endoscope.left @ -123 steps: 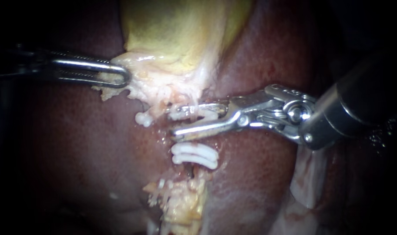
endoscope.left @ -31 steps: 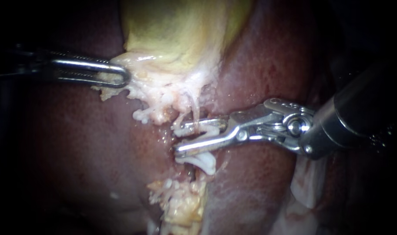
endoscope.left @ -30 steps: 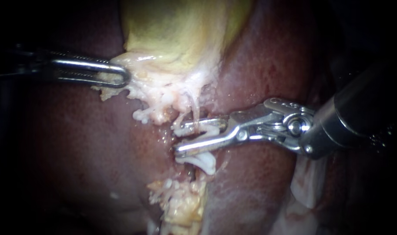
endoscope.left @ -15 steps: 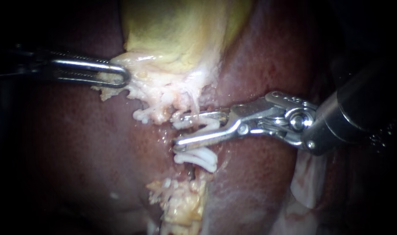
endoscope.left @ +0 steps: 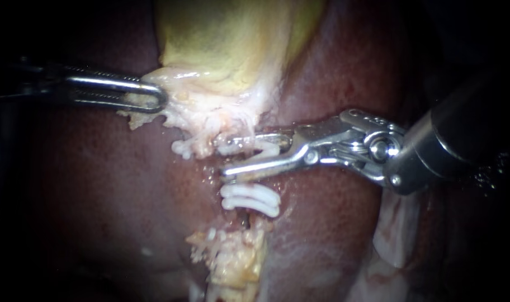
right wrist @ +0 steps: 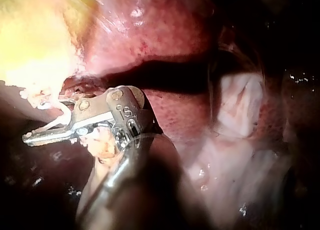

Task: Clipping third clip right tube

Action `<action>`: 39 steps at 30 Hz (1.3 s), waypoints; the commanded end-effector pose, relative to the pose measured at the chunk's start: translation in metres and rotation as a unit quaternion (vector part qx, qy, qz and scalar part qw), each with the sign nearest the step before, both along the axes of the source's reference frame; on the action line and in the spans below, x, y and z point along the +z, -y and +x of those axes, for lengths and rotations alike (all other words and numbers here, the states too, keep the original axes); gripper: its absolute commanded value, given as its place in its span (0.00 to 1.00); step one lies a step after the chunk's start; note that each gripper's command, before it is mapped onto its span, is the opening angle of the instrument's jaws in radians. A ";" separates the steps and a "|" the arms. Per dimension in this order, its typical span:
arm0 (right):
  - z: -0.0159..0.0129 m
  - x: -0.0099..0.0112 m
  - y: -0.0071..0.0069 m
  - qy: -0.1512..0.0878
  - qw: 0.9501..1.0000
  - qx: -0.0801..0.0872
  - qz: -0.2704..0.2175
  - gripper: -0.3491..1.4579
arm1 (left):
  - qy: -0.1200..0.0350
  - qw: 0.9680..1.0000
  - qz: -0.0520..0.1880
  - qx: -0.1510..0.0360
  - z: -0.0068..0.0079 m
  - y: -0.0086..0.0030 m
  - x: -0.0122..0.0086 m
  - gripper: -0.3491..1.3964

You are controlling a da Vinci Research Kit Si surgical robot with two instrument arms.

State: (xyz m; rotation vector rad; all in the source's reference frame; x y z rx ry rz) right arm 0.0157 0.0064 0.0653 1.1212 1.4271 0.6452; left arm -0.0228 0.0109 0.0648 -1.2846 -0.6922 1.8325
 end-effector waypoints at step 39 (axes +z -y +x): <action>-0.0009 0.0002 -0.0002 0.040 0.997 0.044 0.048 0.00 | 0.000 1.000 0.000 0.000 0.0000 0.0000 0.0000 0.00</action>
